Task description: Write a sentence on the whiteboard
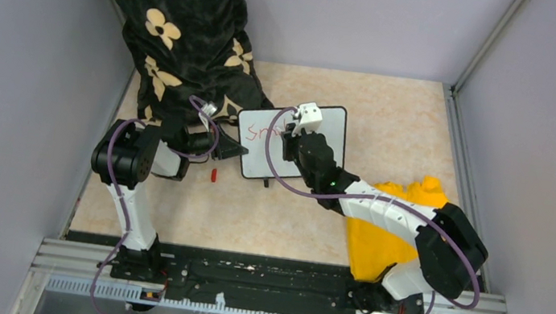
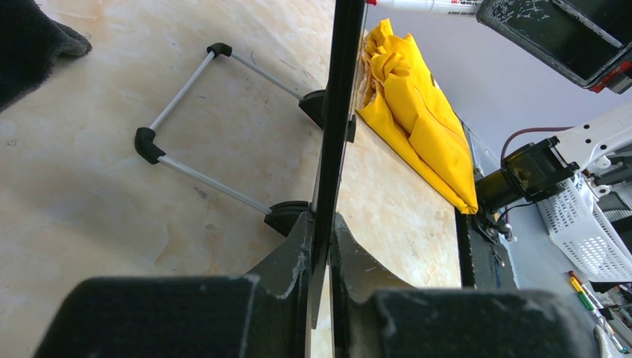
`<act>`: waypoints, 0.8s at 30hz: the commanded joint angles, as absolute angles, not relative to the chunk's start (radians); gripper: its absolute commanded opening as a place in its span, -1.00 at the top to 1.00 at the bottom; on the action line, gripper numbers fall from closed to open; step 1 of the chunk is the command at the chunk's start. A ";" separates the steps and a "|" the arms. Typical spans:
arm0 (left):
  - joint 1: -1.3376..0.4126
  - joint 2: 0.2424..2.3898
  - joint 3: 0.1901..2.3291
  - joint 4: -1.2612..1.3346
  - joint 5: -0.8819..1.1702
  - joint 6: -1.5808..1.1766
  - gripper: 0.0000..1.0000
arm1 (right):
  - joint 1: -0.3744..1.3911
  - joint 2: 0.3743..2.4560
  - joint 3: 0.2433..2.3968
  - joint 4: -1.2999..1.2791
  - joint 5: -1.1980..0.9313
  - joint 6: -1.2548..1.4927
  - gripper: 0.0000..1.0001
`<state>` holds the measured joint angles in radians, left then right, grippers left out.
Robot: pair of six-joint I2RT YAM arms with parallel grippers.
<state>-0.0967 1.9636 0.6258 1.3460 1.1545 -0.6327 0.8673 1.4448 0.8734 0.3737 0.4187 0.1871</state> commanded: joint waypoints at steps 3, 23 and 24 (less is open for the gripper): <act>-0.101 1.970 0.621 1.288 1.157 -0.620 1.00 | 0.858 1.433 0.899 0.384 0.452 0.196 1.00; -0.101 1.968 0.620 1.287 1.157 -0.620 1.00 | 0.859 1.345 0.855 0.455 0.348 0.197 1.00; -0.101 1.968 0.621 1.287 1.157 -0.620 1.00 | 0.862 1.332 0.853 0.458 0.339 0.198 1.00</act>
